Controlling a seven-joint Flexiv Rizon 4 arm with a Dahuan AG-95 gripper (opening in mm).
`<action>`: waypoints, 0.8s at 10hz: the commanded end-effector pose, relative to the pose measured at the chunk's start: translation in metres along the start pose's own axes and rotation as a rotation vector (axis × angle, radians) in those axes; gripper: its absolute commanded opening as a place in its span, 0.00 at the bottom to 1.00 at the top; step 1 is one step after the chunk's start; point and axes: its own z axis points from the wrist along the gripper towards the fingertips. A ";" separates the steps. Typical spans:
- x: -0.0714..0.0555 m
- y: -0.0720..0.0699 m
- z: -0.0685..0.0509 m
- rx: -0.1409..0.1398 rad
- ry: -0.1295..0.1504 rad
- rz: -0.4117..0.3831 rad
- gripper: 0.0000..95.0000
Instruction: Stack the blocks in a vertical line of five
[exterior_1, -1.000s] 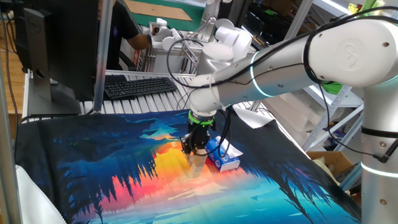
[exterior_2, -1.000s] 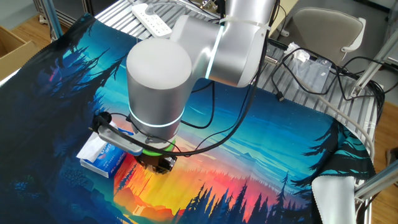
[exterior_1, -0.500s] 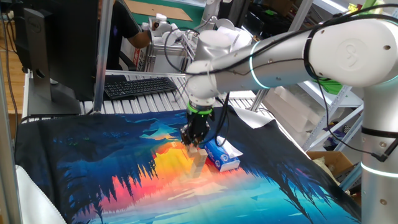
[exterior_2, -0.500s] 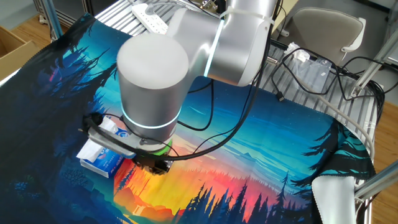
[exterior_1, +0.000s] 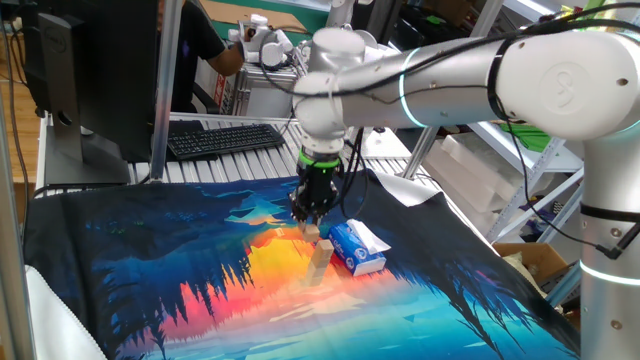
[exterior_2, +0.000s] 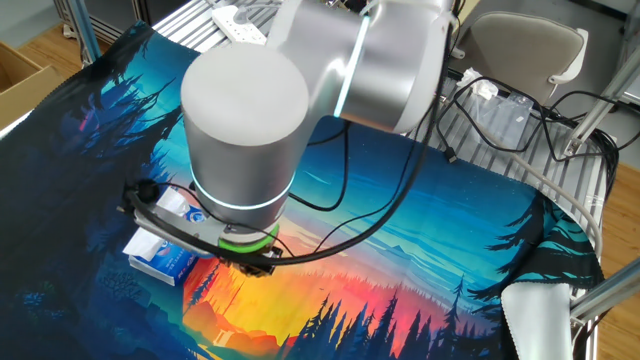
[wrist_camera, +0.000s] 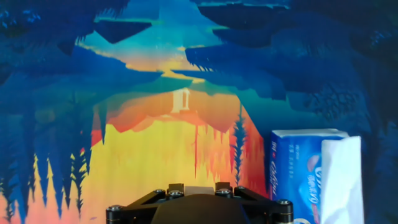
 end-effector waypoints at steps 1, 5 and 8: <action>0.004 -0.001 -0.010 0.008 0.009 -0.002 0.00; 0.019 -0.008 -0.031 0.000 0.027 -0.012 0.00; 0.033 -0.008 -0.036 -0.002 0.029 -0.018 0.00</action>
